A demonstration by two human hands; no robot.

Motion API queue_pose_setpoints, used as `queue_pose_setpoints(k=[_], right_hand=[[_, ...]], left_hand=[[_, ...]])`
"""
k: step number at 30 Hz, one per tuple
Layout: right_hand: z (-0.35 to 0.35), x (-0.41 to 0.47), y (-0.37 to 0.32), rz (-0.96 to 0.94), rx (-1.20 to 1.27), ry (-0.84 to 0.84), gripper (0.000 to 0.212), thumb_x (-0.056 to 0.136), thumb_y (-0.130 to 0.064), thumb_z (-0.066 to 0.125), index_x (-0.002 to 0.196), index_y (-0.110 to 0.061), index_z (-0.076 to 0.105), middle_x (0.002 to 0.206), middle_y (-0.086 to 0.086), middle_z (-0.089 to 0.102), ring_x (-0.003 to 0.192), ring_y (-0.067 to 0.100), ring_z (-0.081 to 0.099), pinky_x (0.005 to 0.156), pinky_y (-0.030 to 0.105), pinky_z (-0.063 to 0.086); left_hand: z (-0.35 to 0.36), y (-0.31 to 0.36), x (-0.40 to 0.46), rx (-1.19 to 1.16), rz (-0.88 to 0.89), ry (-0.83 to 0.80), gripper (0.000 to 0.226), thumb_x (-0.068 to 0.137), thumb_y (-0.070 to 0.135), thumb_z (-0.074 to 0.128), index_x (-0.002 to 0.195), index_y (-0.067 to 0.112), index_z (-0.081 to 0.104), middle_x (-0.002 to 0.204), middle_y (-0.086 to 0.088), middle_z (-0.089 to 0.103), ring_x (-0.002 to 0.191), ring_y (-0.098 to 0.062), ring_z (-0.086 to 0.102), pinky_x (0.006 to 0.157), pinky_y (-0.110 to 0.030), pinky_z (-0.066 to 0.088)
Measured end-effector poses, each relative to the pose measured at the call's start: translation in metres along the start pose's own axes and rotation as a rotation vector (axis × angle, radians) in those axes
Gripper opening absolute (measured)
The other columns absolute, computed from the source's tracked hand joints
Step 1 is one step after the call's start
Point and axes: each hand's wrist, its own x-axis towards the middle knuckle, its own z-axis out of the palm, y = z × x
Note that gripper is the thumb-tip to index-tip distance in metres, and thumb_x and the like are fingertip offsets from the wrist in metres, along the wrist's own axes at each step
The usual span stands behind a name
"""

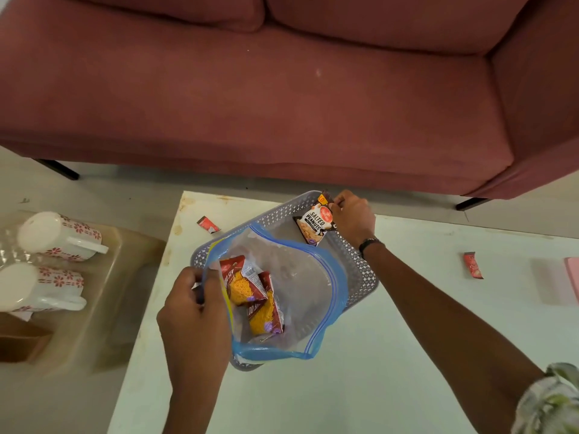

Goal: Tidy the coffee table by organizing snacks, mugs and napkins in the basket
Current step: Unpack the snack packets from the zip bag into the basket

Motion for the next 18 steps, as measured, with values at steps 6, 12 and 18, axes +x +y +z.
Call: queue_pose_setpoints(k=[6, 12, 18], right_hand=[[-0.008, -0.027, 0.002, -0.035, 0.005, 0.069, 0.021, 0.091, -0.016, 0.048, 0.11, -0.01, 0.056, 0.11, 0.012, 0.065, 0.097, 0.033, 0.059, 0.07, 0.03, 0.038], [-0.049, -0.128, -0.01, -0.101, 0.333, 0.179, 0.014, 0.091, -0.017, 0.057, 0.104, -0.016, 0.06, 0.098, 0.0, 0.071, 0.083, 0.016, 0.066, 0.07, 0.022, 0.053], [-0.118, -0.227, -0.061, -0.337, 0.479, -0.098, 0.005, 0.088, -0.012, 0.063, 0.087, -0.014, 0.067, 0.079, -0.005, 0.07, 0.073, 0.009, 0.066, 0.062, 0.01, 0.049]], left_hand=[[0.0, -0.005, -0.003, -0.023, -0.015, -0.012, 0.032, 0.091, 0.037, 0.046, 0.098, 0.007, 0.057, 0.065, -0.005, 0.054, 0.054, -0.013, 0.05, 0.053, -0.023, 0.041], [-0.001, -0.002, -0.019, -0.006, 0.009, -0.011, 0.026, 0.093, 0.033, 0.048, 0.105, 0.012, 0.056, 0.088, -0.005, 0.066, 0.065, -0.002, 0.057, 0.053, -0.015, 0.039], [-0.016, 0.002, -0.036, 0.002, 0.049, 0.006, 0.028, 0.092, 0.03, 0.049, 0.105, 0.007, 0.057, 0.087, -0.01, 0.07, 0.06, -0.004, 0.056, 0.048, -0.004, 0.041]])
